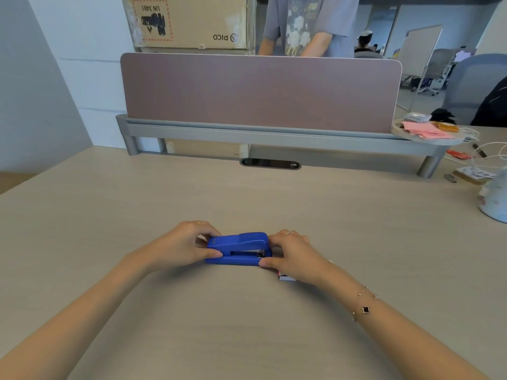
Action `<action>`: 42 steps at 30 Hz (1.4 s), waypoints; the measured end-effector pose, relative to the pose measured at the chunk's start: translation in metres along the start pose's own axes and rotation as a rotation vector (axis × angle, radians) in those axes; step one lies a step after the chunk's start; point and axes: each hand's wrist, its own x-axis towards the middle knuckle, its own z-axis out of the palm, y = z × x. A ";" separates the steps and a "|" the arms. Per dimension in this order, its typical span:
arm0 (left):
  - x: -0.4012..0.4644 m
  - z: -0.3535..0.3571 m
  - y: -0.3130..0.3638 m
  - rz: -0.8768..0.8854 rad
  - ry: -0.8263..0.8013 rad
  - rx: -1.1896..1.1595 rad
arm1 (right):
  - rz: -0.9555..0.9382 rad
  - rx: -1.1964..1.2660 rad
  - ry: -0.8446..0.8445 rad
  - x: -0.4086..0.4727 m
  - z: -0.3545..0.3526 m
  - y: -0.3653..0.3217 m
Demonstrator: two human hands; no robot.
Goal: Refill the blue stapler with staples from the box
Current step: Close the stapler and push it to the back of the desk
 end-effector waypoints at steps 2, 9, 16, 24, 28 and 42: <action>0.008 -0.002 0.002 0.003 0.006 0.001 | -0.009 -0.032 -0.003 0.005 -0.005 0.002; 0.052 -0.006 0.007 0.041 -0.003 0.027 | 0.004 -0.073 0.040 0.025 -0.032 0.017; 0.108 -0.014 0.015 0.101 0.013 0.073 | 0.037 -0.085 0.096 0.060 -0.055 0.043; 0.175 -0.014 0.019 0.150 0.036 0.146 | 0.098 -0.087 0.136 0.106 -0.080 0.078; 0.208 -0.014 0.017 0.167 0.037 0.160 | 0.125 -0.097 0.150 0.131 -0.090 0.095; 0.306 -0.011 -0.003 0.109 0.031 0.151 | 0.179 -0.077 0.127 0.212 -0.108 0.145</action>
